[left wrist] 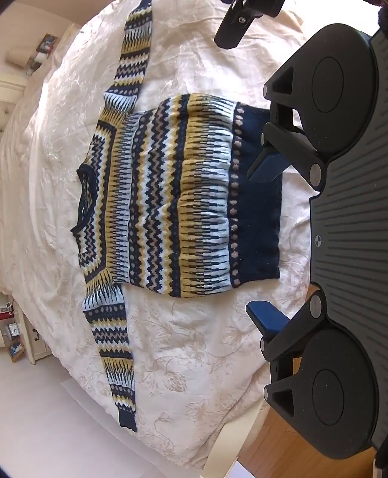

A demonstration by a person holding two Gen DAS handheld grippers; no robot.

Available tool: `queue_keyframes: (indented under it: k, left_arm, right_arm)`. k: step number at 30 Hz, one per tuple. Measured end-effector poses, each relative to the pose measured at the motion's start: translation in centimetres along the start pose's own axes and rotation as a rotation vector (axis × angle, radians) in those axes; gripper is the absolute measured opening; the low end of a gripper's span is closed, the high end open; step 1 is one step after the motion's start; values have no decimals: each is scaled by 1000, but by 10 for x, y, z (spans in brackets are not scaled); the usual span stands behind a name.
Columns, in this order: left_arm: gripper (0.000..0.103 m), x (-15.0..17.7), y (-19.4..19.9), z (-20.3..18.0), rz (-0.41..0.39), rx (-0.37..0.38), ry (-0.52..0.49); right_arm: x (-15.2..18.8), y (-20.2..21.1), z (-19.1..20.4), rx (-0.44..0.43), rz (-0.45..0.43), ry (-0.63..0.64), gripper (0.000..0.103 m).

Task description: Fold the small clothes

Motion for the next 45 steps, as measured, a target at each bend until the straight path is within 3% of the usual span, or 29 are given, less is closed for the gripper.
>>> queue_keyframes:
  k: [45]
  left_arm:
    - [86,5,0,9,0,-4,19]
  right_arm:
    - [2,-3,5,-13,17,0,102]
Point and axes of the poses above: each gripper's, at about its wrist camera, not at the fingertips, and y roughly against the way its jaws point, z to its left, x to its underside, the point moved 4 cm from there along -y, roughly the way its jaws point, and after that the axes turned 10 degrees about x, right-handed, at the moved point
